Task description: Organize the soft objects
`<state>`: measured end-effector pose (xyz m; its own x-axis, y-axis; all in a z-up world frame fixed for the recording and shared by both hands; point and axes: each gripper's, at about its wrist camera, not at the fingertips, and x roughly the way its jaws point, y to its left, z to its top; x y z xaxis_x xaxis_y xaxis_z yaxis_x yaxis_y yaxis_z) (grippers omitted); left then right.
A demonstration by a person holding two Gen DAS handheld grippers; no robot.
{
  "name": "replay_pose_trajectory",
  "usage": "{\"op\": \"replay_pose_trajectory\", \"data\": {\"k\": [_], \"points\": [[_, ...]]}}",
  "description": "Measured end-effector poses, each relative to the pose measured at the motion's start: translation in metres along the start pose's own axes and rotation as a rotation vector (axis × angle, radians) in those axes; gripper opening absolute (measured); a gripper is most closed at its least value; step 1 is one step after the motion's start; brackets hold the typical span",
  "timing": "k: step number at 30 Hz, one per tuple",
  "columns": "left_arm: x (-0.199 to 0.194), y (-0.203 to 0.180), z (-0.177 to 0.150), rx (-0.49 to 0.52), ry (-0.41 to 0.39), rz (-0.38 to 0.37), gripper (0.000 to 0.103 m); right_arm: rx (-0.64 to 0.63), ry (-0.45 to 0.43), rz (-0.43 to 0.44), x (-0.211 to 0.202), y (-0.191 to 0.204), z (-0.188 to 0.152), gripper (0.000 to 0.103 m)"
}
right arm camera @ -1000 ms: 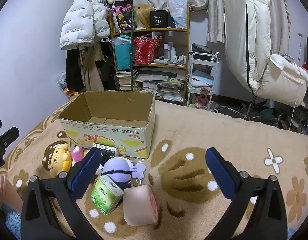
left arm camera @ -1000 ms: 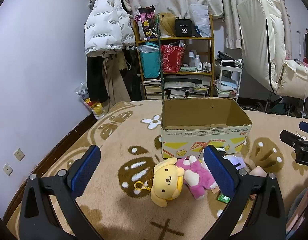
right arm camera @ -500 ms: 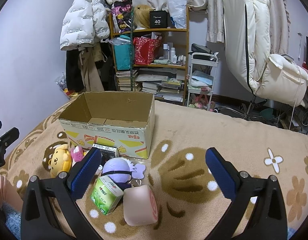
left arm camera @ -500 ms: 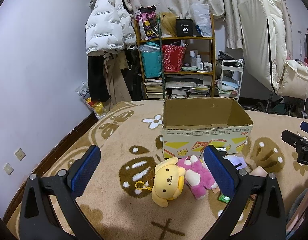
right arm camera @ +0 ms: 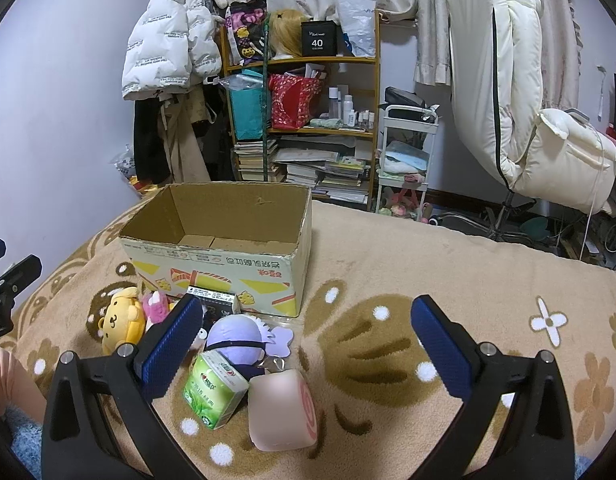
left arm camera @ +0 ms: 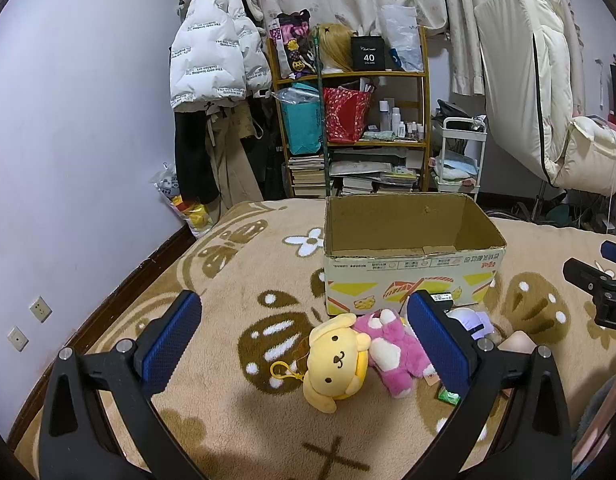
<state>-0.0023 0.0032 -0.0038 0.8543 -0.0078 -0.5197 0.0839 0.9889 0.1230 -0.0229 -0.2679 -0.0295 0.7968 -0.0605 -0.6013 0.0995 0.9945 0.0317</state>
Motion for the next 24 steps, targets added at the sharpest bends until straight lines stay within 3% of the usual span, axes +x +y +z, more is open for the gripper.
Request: {"op": "replay_pose_trajectory", "data": {"k": [24], "points": [[0.0005, -0.0005, -0.0005, 0.000, 0.003, 0.002, 0.102, 0.002, 0.002, 0.002, 0.0009, -0.0006, -0.0004, 0.103]]}}
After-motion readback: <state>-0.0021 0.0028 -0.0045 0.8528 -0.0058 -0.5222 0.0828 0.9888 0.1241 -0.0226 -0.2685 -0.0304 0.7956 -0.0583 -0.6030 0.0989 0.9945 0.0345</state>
